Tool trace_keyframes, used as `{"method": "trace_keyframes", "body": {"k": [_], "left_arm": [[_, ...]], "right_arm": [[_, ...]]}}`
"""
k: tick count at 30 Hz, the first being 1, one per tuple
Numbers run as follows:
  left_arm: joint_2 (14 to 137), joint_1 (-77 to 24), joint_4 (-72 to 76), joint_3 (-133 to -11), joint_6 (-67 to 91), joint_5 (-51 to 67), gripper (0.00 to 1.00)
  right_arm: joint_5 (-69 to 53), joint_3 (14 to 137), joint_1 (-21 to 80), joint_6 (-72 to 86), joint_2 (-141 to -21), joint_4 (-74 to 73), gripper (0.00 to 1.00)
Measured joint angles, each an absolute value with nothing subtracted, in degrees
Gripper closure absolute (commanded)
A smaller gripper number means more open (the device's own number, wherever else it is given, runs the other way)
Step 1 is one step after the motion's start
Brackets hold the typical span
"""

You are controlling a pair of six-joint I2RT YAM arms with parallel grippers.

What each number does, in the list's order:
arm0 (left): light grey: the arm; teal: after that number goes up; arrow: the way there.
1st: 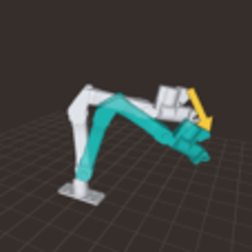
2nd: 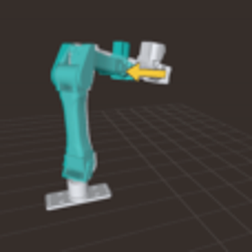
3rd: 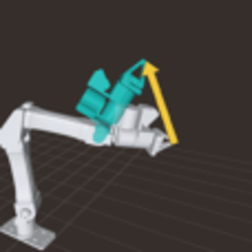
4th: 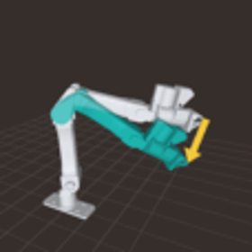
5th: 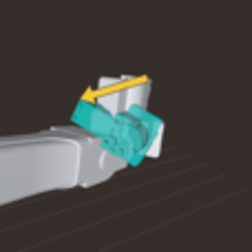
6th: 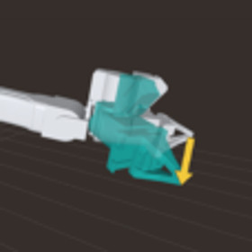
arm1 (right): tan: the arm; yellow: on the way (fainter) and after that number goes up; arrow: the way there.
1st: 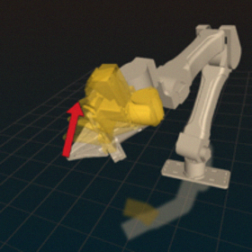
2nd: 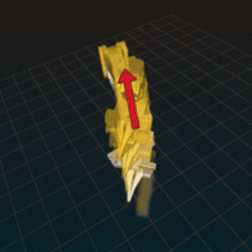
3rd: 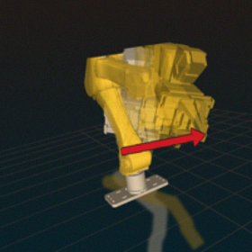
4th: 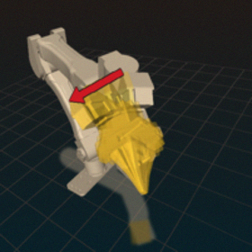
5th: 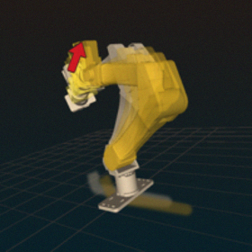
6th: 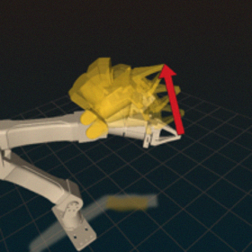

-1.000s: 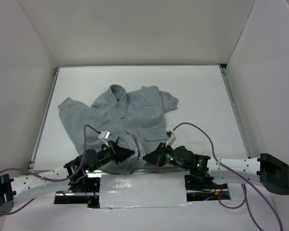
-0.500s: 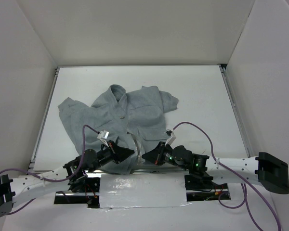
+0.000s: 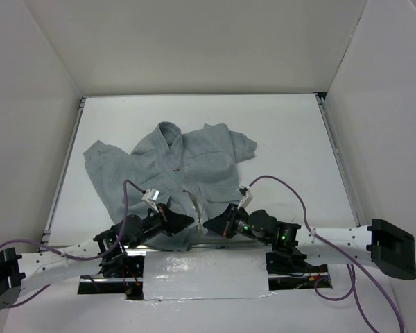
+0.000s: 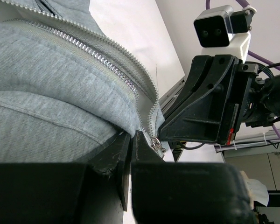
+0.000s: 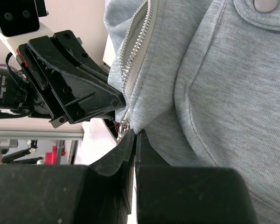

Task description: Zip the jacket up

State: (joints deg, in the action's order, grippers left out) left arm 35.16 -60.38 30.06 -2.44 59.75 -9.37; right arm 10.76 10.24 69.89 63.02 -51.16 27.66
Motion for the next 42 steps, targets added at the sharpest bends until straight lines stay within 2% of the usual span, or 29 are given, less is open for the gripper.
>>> {"method": "trace_keyframes", "body": {"k": [23, 42], "left_arm": [[32.75, -60.71, 29.58, -2.44, 59.66, -10.72, 1.0], [34.52, -62.63, 28.51, -2.44, 58.19, -14.94, 1.0]], "right_arm": [[13.41, 12.86, 70.43, 63.64, -51.18, 23.94, 1.0], [17.26, 26.5, 72.44, 63.77, -57.67, 4.12, 1.0]]}}
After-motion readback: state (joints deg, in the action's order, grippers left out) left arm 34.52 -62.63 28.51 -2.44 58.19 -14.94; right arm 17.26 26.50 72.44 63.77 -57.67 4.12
